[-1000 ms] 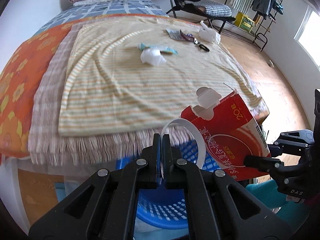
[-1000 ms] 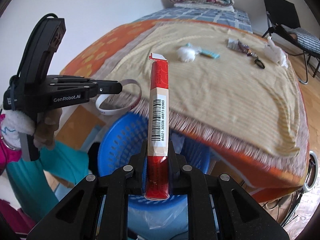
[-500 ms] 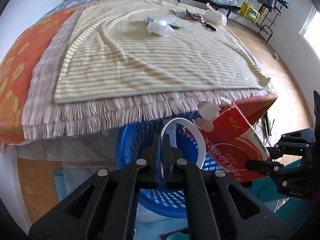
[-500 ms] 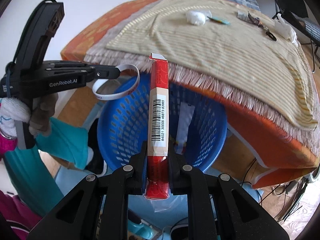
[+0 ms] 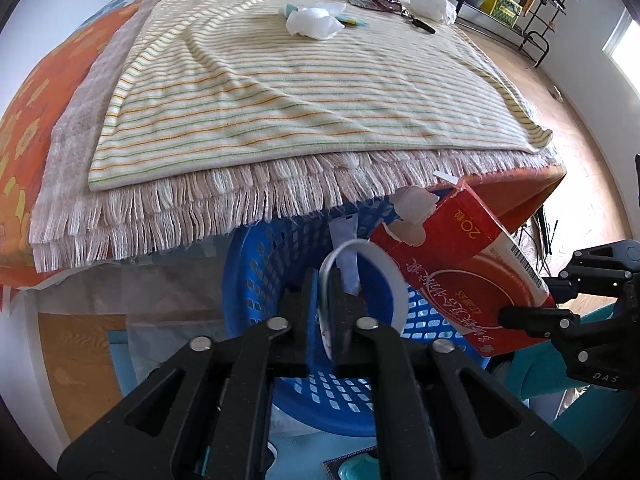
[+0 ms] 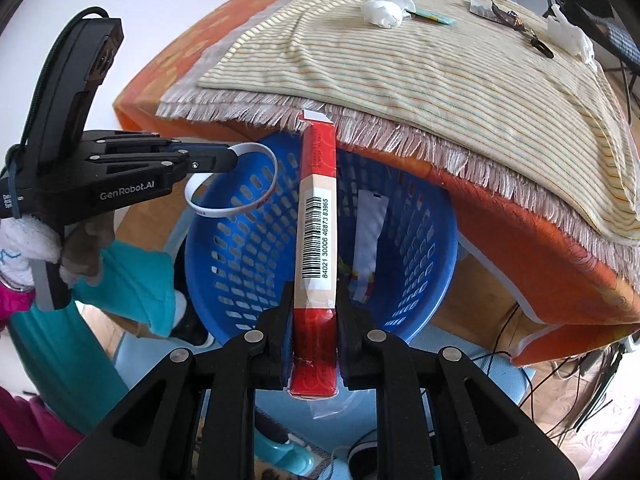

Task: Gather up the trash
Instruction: 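Move both tools over the blue basket and open them to drop the items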

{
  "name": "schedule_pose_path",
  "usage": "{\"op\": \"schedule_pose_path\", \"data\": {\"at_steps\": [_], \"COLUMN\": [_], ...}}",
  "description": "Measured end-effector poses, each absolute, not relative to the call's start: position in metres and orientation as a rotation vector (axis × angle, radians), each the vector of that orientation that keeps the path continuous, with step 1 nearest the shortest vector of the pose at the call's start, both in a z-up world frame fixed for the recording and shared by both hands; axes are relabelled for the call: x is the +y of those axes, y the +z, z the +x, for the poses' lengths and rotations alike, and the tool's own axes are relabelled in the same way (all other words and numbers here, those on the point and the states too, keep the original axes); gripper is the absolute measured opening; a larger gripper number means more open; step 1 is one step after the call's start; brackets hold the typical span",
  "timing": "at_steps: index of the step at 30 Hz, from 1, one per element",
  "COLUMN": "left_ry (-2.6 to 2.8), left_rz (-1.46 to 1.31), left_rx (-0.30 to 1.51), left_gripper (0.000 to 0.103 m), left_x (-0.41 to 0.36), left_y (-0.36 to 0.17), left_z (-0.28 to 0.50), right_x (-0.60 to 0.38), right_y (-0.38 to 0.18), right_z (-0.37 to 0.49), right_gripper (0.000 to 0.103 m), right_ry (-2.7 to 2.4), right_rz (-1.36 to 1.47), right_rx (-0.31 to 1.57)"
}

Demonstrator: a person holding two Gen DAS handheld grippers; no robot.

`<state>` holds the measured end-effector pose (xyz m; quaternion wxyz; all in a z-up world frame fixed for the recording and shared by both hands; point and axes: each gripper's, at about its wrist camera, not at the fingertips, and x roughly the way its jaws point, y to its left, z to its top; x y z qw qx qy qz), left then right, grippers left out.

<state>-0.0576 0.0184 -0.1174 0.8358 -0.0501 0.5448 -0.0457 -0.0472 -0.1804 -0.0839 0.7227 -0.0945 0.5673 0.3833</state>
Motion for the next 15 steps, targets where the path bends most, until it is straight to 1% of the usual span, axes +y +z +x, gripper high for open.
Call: {"op": "schedule_pose_path", "data": {"at_steps": [1, 3, 4, 5, 6, 7, 15], "left_ry": [-0.095, -0.089, -0.086, -0.085, -0.085, -0.086, -0.092], "left_rz": [-0.108, -0.109, -0.111, -0.112, -0.114, -0.115, -0.112], "left_rx": [1.152, 1.144, 1.138, 1.136, 1.135, 1.133, 1.114], "left_gripper": [0.014, 0.031, 0.033, 0.033, 0.033, 0.033, 0.033], "left_x": [0.019, 0.019, 0.020, 0.020, 0.021, 0.021, 0.020], "left_y": [-0.117, -0.116, -0.115, -0.114, -0.113, -0.112, -0.106], "left_z": [-0.058, -0.058, -0.058, -0.058, -0.058, -0.058, -0.059], "right_x": [-0.180, -0.180, -0.180, -0.181, -0.181, -0.181, -0.184], "right_y": [-0.084, -0.085, -0.085, -0.085, -0.084, -0.083, -0.078], "right_z": [-0.047, -0.046, -0.046, -0.045, -0.045, -0.045, -0.041], "right_gripper": [0.016, 0.019, 0.025, 0.029, 0.037, 0.039, 0.040], "right_ry": [0.844, 0.835, 0.835, 0.835, 0.832, 0.830, 0.807], "right_rz": [-0.208, -0.207, -0.200, -0.194, -0.190, -0.186, -0.164], "right_rx": [1.256, 1.264, 1.268, 1.268, 1.265, 1.259, 1.242]}}
